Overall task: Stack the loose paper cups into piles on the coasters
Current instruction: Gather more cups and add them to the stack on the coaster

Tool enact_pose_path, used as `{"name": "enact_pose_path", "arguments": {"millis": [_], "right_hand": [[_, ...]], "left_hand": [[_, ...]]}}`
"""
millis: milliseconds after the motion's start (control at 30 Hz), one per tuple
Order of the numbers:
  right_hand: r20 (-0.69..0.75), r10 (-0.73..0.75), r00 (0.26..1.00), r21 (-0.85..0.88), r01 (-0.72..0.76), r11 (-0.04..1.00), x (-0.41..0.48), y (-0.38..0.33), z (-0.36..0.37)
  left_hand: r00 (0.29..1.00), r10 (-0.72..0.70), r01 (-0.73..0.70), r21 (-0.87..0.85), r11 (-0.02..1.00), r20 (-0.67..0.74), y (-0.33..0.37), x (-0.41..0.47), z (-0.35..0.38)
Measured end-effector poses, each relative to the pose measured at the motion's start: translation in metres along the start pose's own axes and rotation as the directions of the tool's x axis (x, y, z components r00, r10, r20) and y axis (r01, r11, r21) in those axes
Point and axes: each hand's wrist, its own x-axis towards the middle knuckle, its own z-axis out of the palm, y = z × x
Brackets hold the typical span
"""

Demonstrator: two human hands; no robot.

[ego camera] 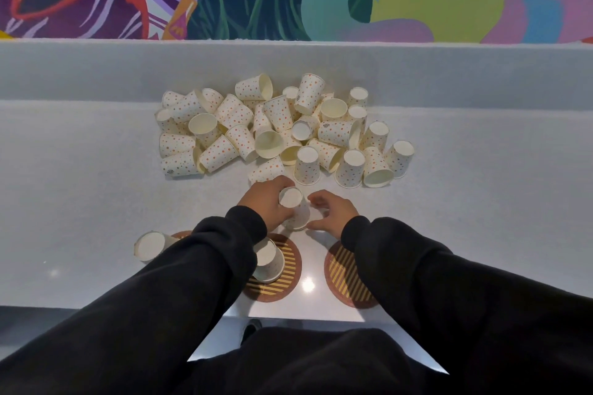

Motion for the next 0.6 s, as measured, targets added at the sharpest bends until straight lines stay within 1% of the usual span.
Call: {"name": "enact_pose_path", "arguments": {"millis": [67, 167, 333, 433, 467, 533, 600], "right_hand": [[0.004, -0.006, 1.0, -0.013, 0.006, 1.0, 0.001, 0.002, 0.0], [0.024, -0.012, 1.0, -0.044, 0.013, 0.999, 0.004, 0.001, 0.0], [0.044, -0.027, 0.999, -0.073, 0.03, 0.997, 0.009, -0.006, 0.003], [0.047, -0.04, 0.998, -0.067, 0.043, 0.997, 0.012, -0.011, 0.004], [0.048, -0.041, 0.998, -0.059, 0.044, 0.997, 0.013, -0.012, 0.004], [0.054, -0.039, 0.998, -0.017, 0.04, 0.999, 0.017, -0.012, 0.002], [0.064, -0.024, 0.998, 0.122, 0.017, 0.992, 0.018, -0.015, 0.0]], "left_hand": [[1.0, 0.011, -0.011, 0.065, 0.998, 0.005, -0.001, 0.0, -0.001], [1.0, 0.014, -0.015, 0.1, 0.995, 0.012, -0.002, 0.002, -0.004], [1.0, 0.018, -0.018, 0.063, 0.998, 0.005, -0.003, 0.002, -0.005], [1.0, -0.01, 0.01, 0.012, 1.0, -0.022, -0.009, 0.001, -0.005], [0.999, -0.035, 0.035, -0.025, 0.999, -0.039, -0.012, 0.0, -0.007], [0.988, -0.125, 0.108, -0.177, 0.978, -0.087, -0.02, -0.002, -0.012], [0.968, -0.215, 0.161, -0.344, 0.925, -0.126, -0.026, -0.007, -0.017]]}}
